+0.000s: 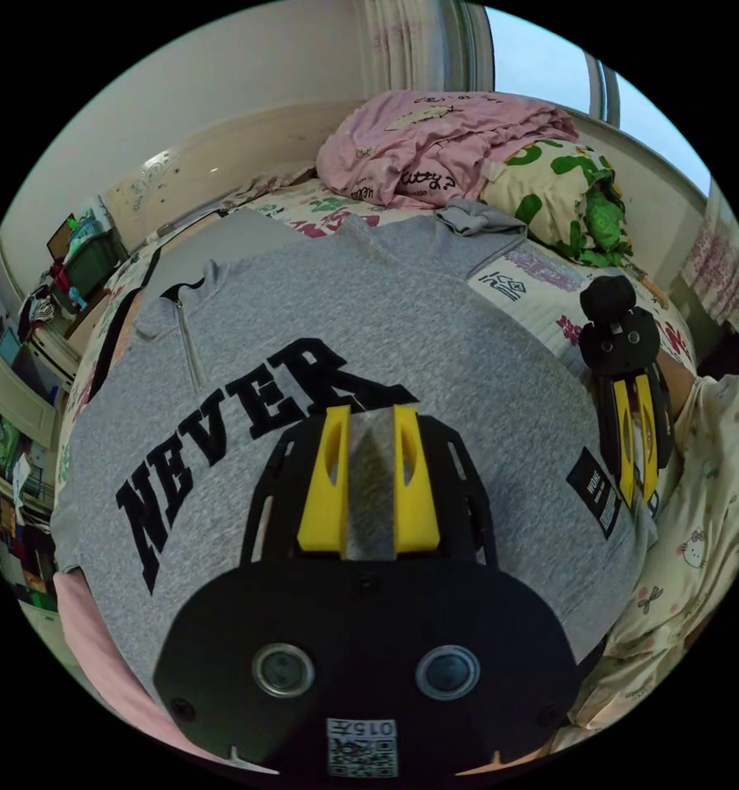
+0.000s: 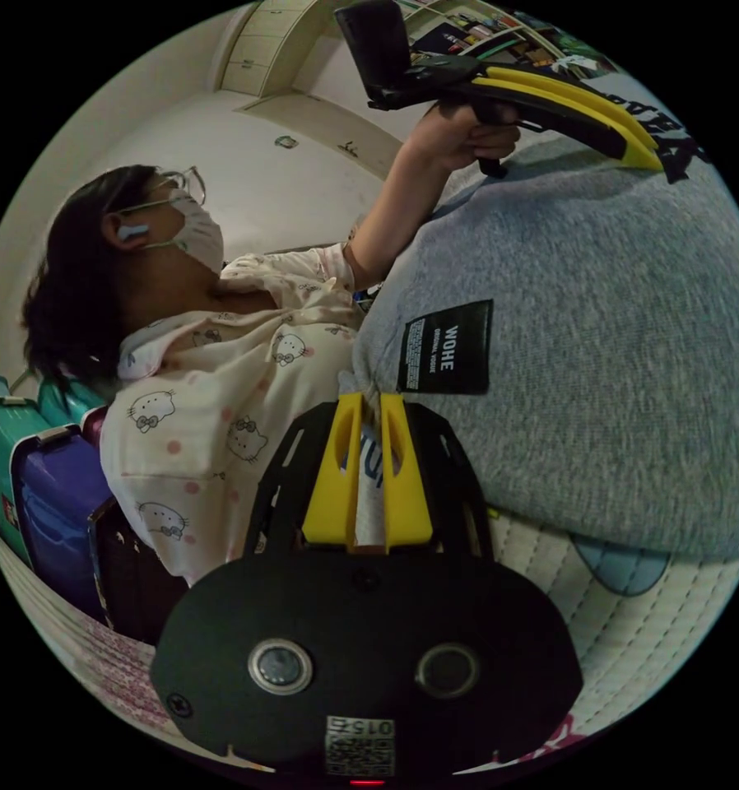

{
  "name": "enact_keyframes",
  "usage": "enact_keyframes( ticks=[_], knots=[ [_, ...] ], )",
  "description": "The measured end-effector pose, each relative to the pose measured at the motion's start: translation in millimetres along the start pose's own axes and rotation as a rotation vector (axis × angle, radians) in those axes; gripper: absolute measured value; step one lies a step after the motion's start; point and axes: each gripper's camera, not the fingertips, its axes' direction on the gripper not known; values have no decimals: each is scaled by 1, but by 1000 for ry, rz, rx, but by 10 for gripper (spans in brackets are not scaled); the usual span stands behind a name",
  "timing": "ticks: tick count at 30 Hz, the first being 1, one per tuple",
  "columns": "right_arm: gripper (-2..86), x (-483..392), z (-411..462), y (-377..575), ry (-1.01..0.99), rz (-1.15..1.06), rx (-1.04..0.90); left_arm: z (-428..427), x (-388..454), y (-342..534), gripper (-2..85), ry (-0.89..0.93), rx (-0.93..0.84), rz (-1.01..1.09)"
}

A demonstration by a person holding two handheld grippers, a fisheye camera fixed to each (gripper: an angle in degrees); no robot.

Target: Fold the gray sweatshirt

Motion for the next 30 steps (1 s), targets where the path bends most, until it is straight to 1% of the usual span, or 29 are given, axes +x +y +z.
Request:
enact_keyframes(
  ticks=[15, 30],
  knots=[
    [46, -17, 22, 34, -26, 11, 3, -41, 1, 16, 83, -1, -2, -2],
    [47, -19, 77, 68, -32, 19, 3, -42, 15, 17, 83, 4, -2, -4]
  ],
)
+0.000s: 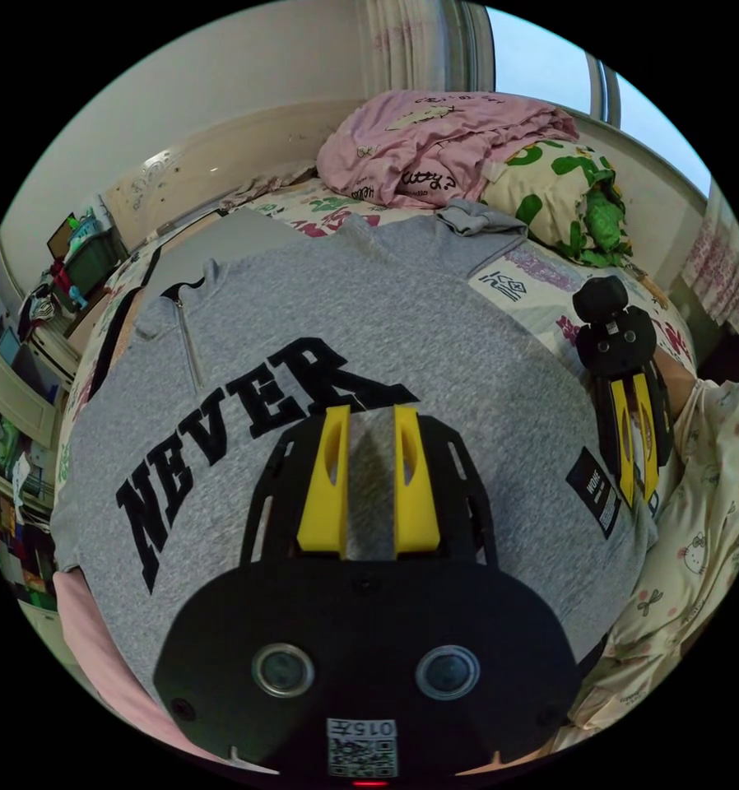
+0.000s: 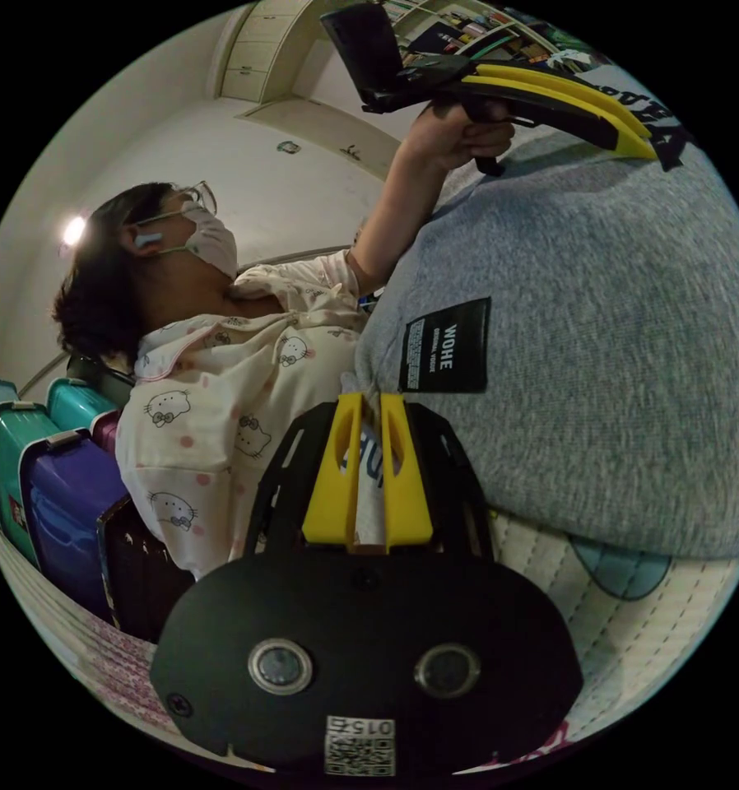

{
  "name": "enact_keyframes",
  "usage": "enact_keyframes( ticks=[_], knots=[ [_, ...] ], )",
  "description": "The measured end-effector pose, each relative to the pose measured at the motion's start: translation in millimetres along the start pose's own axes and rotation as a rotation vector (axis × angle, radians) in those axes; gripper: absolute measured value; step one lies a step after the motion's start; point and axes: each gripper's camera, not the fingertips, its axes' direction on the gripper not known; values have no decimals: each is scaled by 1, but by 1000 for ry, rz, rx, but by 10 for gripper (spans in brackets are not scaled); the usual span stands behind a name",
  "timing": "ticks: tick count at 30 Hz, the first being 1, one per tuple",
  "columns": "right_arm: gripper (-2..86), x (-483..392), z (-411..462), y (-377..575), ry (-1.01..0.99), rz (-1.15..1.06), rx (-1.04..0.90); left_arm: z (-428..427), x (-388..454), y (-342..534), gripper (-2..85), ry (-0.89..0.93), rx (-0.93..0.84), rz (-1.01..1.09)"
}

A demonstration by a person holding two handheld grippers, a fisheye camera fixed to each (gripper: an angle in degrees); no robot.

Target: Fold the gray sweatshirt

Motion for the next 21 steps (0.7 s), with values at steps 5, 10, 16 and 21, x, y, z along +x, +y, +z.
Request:
enact_keyframes(
  ticks=[5, 10, 16, 21],
  knots=[
    [62, -4, 25, 15, 5, -41, 27, 8, 7, -2, 82, 2, 0, -1],
    [66, -53, 23, 45, 184, -224, 81, 19, 15, -5, 82, 3, 0, -1],
    [71, -139, -60, 141, 1066, -53, 869, 38, 28, -9, 83, -2, 1, 2],
    [93, -89, -76, 165, 1487, 420, 946, 59, 41, -12, 83, 1, 1, 0]
  ],
)
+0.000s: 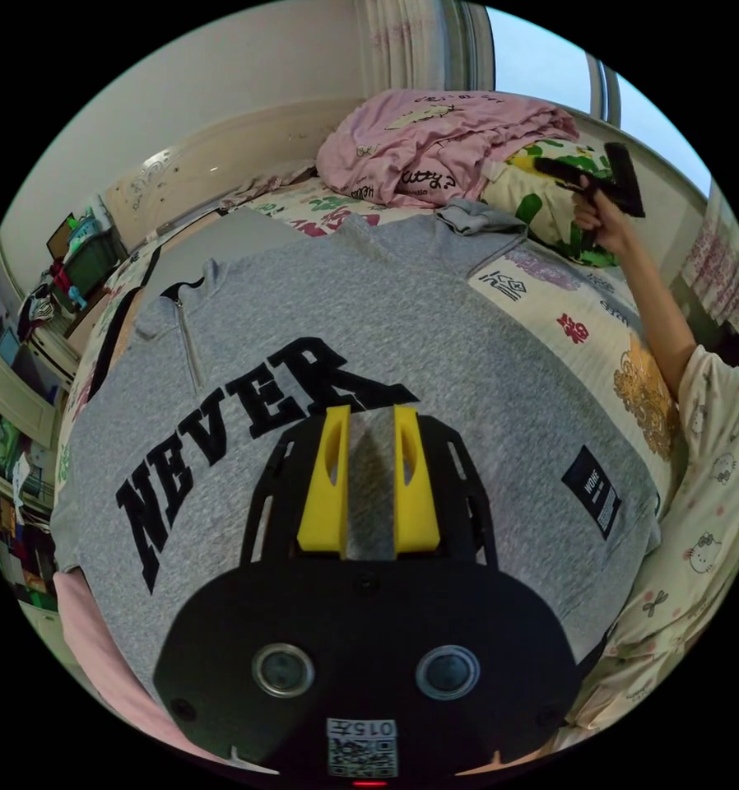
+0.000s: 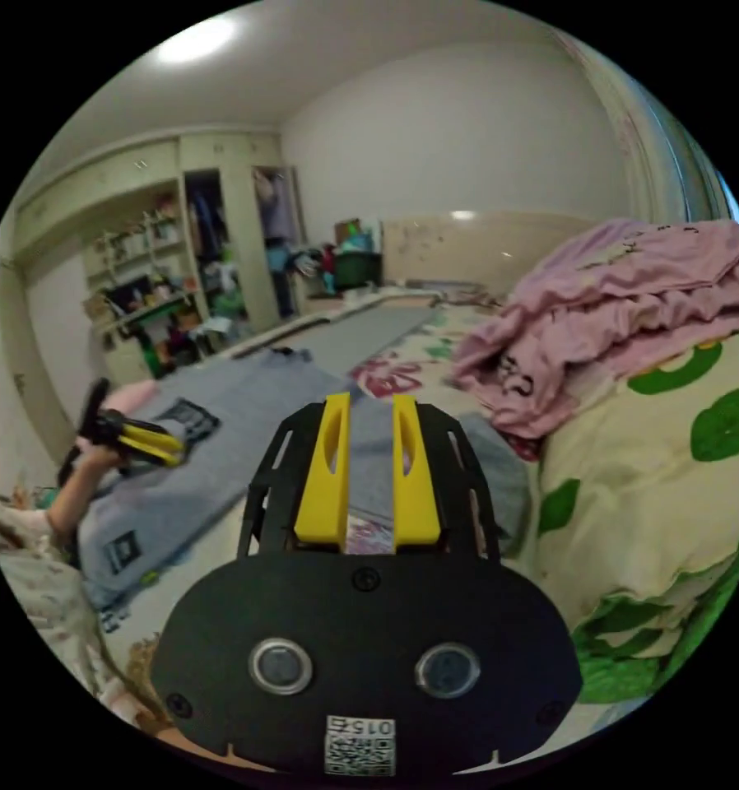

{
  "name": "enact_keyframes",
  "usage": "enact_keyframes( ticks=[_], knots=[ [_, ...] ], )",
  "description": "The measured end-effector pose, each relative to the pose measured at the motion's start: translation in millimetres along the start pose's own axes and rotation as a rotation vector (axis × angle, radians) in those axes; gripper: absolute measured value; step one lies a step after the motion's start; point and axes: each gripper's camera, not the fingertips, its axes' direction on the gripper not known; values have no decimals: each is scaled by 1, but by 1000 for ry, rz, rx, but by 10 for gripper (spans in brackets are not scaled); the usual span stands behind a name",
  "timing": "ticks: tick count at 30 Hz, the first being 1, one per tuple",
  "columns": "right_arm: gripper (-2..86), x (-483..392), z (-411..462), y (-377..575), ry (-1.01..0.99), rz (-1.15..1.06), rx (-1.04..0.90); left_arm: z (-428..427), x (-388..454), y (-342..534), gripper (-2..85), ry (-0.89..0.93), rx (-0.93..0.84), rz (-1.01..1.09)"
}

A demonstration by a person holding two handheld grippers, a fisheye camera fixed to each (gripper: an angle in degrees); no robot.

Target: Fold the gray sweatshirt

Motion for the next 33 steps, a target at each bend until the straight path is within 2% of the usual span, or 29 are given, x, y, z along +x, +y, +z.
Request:
enact_keyframes(
  ticks=[2, 5, 9, 13, 16, 19, 21, 25, 26, 29, 30, 33],
  knots=[
    [124, -19, 62, 24, 158, -58, -214, 8, 5, -1, 83, 0, 0, 0],
    [135, -44, 112, 59, 312, -131, -311, 22, 14, -1, 82, -5, 1, 3],
    [124, -77, 123, 79, 422, -222, -276, 44, 28, 0, 82, -10, 3, 4],
    [98, -100, 142, 102, 482, -335, -332, 65, 43, 3, 82, -27, 5, 13],
    [49, -92, 150, 109, 488, -306, -367, 84, 54, 7, 82, -30, 6, 15],
    [40, -71, 125, 89, 357, -93, -345, 103, 66, 12, 83, -37, 9, 18],
    [39, -83, 85, 74, 246, -27, -207, 119, 77, 18, 83, -43, 13, 21],
    [39, -156, 21, 57, -143, -152, 2, 138, 90, 33, 85, 12, 58, 54],
    [40, -176, 13, 64, -248, -186, 53, 139, 96, 42, 91, 19, 111, 68],
    [40, -210, 5, 104, -502, -233, 189, 134, 117, 68, 119, -103, 318, 83],
    [40, -216, 7, 110, -547, -263, 190, 133, 129, 79, 129, -146, 395, 101],
    [40, -248, 20, 120, -669, -420, 7, 141, 155, 101, 134, -245, 514, 120]
  ],
)
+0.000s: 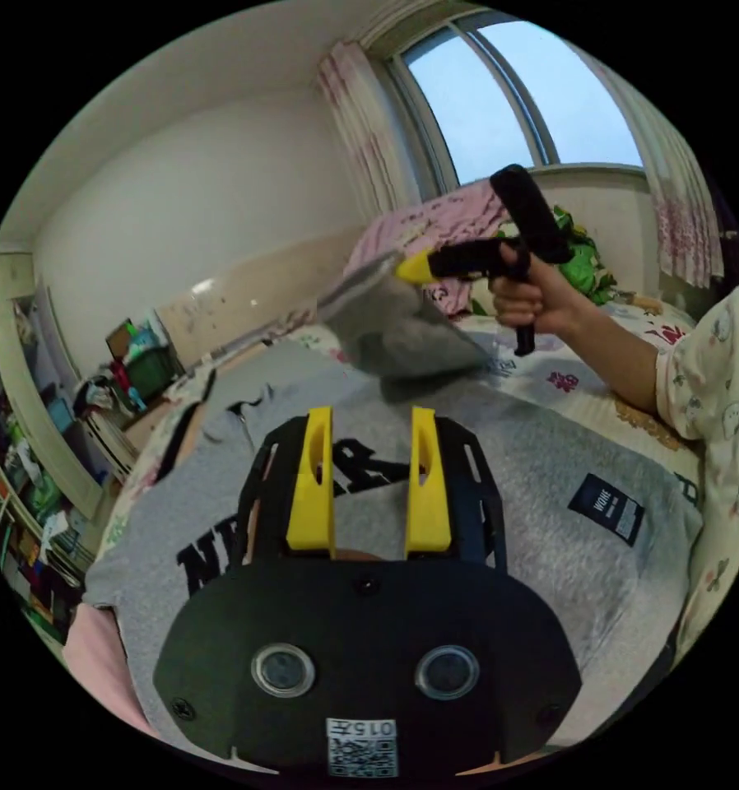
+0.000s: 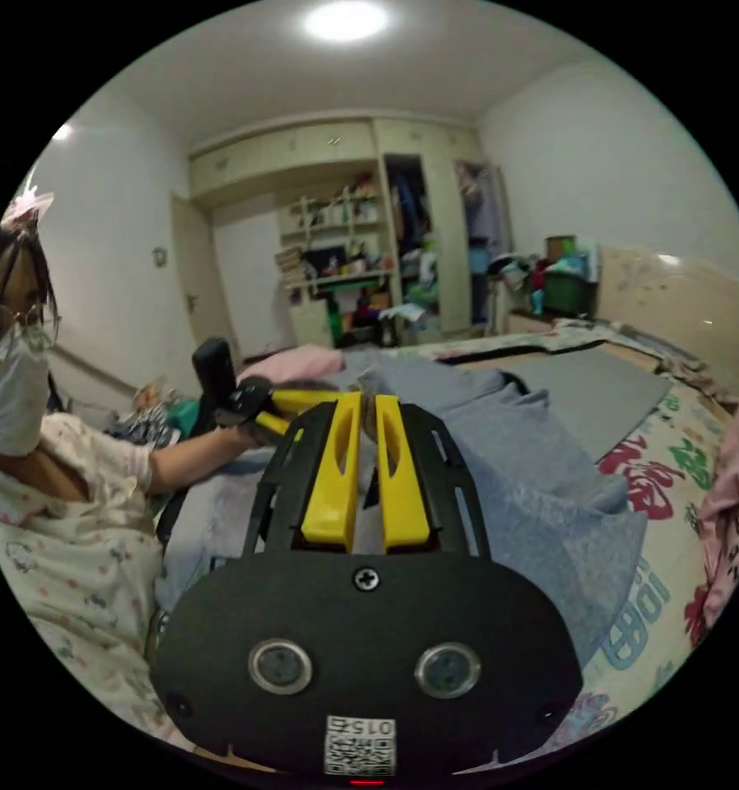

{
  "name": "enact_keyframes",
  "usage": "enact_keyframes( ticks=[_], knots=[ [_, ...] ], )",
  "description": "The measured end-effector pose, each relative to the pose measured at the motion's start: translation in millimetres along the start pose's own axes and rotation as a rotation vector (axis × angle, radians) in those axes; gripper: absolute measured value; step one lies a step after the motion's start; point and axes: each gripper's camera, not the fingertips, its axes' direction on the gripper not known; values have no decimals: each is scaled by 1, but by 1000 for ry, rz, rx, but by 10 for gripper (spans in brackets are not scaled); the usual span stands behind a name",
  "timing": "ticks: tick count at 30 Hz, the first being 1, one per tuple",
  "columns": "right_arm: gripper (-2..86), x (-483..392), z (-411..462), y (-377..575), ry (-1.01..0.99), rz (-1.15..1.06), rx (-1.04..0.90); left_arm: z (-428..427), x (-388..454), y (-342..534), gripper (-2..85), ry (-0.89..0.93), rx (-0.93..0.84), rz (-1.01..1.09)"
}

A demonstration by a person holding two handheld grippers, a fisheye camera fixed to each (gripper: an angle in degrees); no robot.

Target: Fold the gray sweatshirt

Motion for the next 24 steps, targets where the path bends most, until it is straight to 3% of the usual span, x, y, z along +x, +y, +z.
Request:
enact_keyframes(
  ticks=[3, 8, 10, 14, 20, 24],
  knots=[
    [40, -20, 17, 10, -27, -95, -83, 2, 19, 18, 135, -53, 57, -7],
    [41, -30, 32, 22, -133, -135, -151, 28, 58, 38, 84, 48, 42, 73],
    [43, -32, 30, 24, -163, -153, -139, 32, 78, 41, 32, 55, 52, 131],
    [50, -26, 3, 25, -155, -150, -39, 28, 98, 38, 14, -54, 2, 133],
    [93, 1, -2, 30, 166, -90, -118, -36, 114, 84, 9, -243, -57, 99],
    [120, 22, 36, 38, 217, -90, -310, -72, 129, 144, 8, -301, -102, -15]
  ],
)
